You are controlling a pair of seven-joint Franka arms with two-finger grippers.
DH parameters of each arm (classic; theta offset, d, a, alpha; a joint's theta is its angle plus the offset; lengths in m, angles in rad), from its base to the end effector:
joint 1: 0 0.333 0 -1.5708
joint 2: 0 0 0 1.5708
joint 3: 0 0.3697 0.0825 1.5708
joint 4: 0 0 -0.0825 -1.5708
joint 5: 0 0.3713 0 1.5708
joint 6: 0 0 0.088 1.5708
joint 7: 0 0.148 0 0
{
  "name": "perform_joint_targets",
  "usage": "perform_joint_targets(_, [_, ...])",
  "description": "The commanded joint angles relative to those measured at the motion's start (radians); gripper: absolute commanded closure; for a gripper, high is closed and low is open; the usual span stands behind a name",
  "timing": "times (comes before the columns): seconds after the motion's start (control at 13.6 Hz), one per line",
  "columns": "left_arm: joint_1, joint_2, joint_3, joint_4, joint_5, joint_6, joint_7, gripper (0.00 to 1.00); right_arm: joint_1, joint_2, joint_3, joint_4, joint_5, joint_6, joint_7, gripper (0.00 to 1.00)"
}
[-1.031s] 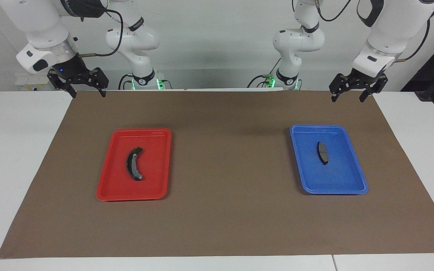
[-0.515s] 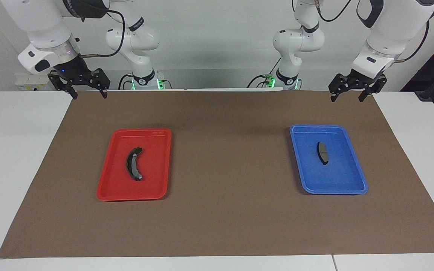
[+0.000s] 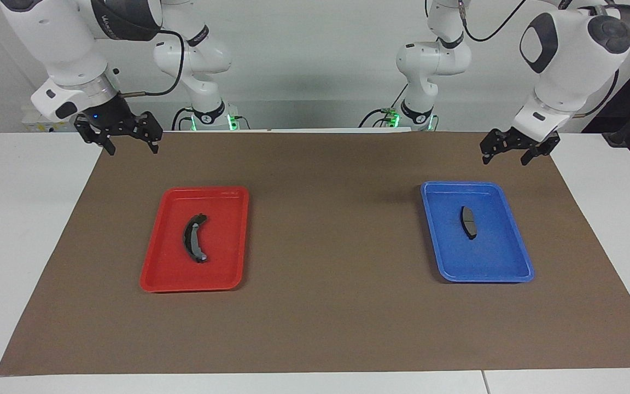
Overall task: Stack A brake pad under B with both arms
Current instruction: 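Grasp the small grey pad with the left gripper while the right gripper approaches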
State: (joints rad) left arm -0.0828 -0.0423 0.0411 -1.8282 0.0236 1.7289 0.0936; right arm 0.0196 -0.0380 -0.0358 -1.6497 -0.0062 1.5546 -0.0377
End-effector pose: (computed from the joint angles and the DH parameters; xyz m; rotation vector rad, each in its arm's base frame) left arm 0.5263 -0.0185 0.5544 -3.1127 0.2179 0.0898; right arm 0.5221 -0.0098 0.6200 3.1368 0.0339 -0.0898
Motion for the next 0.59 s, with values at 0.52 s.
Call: perform_joint_targets(0.52, [0.002,0.096,0.025,-0.407,0.01,0.595,0.011,0.0,-0.038,0.075,0.057,0.004,-0.005,0.113,-0.024,0.0])
